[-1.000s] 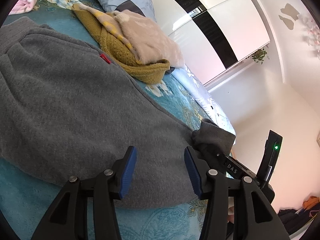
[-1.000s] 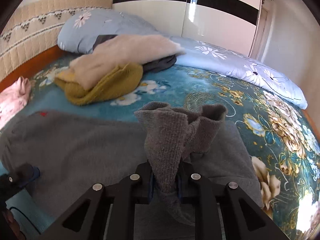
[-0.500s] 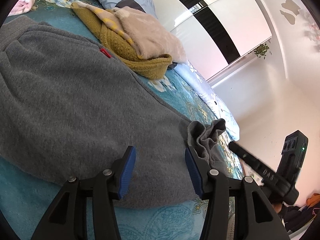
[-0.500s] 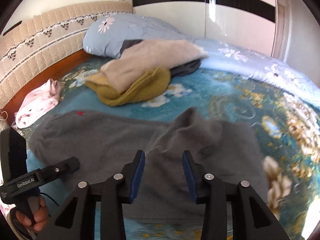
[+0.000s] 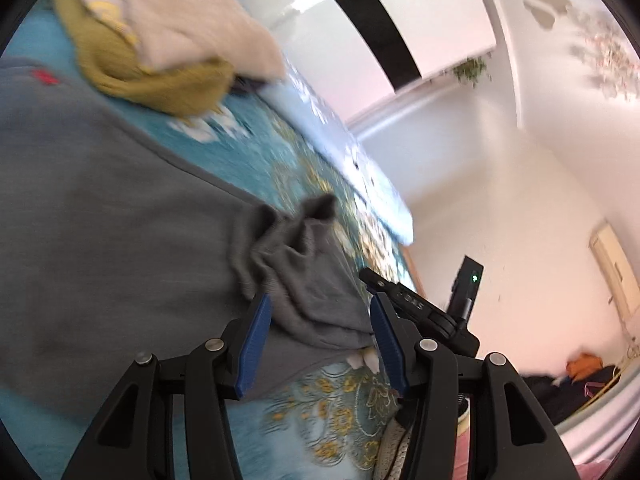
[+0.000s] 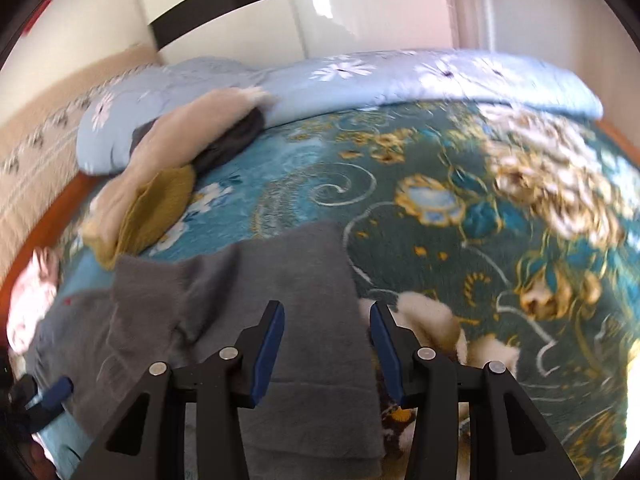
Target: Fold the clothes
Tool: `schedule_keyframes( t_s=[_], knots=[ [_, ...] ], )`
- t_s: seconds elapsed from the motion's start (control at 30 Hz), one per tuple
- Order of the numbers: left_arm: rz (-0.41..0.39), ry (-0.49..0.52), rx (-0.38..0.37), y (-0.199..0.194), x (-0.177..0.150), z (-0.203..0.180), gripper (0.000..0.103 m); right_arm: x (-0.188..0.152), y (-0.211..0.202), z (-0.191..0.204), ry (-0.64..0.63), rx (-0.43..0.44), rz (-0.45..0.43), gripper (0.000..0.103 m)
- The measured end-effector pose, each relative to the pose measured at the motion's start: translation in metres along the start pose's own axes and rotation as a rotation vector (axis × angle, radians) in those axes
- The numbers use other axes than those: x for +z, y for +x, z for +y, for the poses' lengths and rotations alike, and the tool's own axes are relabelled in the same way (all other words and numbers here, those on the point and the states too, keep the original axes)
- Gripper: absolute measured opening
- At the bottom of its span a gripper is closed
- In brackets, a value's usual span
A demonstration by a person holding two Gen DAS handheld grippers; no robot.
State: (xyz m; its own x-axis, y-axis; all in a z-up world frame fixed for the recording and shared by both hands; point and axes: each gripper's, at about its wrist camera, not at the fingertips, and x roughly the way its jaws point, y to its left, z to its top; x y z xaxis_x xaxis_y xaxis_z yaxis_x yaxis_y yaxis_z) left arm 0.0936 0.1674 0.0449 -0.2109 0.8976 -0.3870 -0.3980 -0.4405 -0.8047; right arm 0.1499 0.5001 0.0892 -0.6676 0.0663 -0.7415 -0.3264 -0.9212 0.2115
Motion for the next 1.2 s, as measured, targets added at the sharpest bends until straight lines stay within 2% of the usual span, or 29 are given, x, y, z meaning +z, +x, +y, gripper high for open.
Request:
schedule_keyframes(
  t_s=[0.07, 0.2, 0.33, 0.53, 0.6, 0.63, 0.7, 0.83, 0.93, 0.97, 1.03, 1.13, 1.2],
  knots=[
    [0.057, 0.035, 0.033, 0.028, 0.002, -0.012, 0.053, -0.003, 0.011, -0.009, 0.045, 0.033, 0.049, 0.048],
    [0.111, 0.027, 0.183, 0.065, 0.005, -0.011, 0.053, -0.004, 0.017, -0.021, 0.118, 0.104, 0.082, 0.048],
    [0.101, -0.063, 0.168, 0.077, 0.011, 0.002, 0.053, -0.004, 0.017, -0.029, 0.165, 0.113, 0.074, 0.048],
    [0.054, -0.105, 0.197, 0.087, 0.017, 0.004, 0.050, -0.007, 0.024, -0.044, 0.252, 0.120, 0.115, 0.049],
    [0.033, -0.122, 0.201, 0.087, 0.018, 0.005, 0.033, -0.008, 0.024, -0.045, 0.261, 0.122, 0.118, 0.048],
    [0.023, -0.136, 0.202, 0.087, 0.019, 0.006, 0.029, -0.008, 0.024, -0.044, 0.257, 0.120, 0.114, 0.048],
    [-0.002, -0.137, 0.200, 0.085, 0.020, 0.003, 0.014, -0.008, 0.023, -0.042, 0.243, 0.114, 0.109, 0.048],
    [-0.076, -0.016, 0.163, 0.068, 0.022, -0.026, 0.009, -0.007, 0.022, -0.041, 0.232, 0.115, 0.098, 0.048],
    [-0.130, 0.092, 0.086, 0.043, 0.016, -0.052, 0.006, -0.004, 0.013, -0.043, 0.234, 0.121, 0.049, 0.048],
    [-0.137, 0.111, 0.094, 0.037, 0.012, -0.053, 0.006, -0.003, 0.010, -0.043, 0.231, 0.123, 0.028, 0.048],
    [-0.116, 0.064, 0.127, 0.032, 0.003, -0.035, 0.006, -0.002, 0.004, -0.041, 0.218, 0.125, -0.004, 0.048],
    [-0.022, -0.092, 0.215, 0.046, -0.010, 0.015, 0.006, -0.002, 0.007, -0.031, 0.177, 0.140, 0.015, 0.048],
    [-0.012, -0.169, 0.182, 0.046, -0.016, 0.036, 0.006, -0.003, 0.008, -0.024, 0.143, 0.167, 0.024, 0.048]
  ],
)
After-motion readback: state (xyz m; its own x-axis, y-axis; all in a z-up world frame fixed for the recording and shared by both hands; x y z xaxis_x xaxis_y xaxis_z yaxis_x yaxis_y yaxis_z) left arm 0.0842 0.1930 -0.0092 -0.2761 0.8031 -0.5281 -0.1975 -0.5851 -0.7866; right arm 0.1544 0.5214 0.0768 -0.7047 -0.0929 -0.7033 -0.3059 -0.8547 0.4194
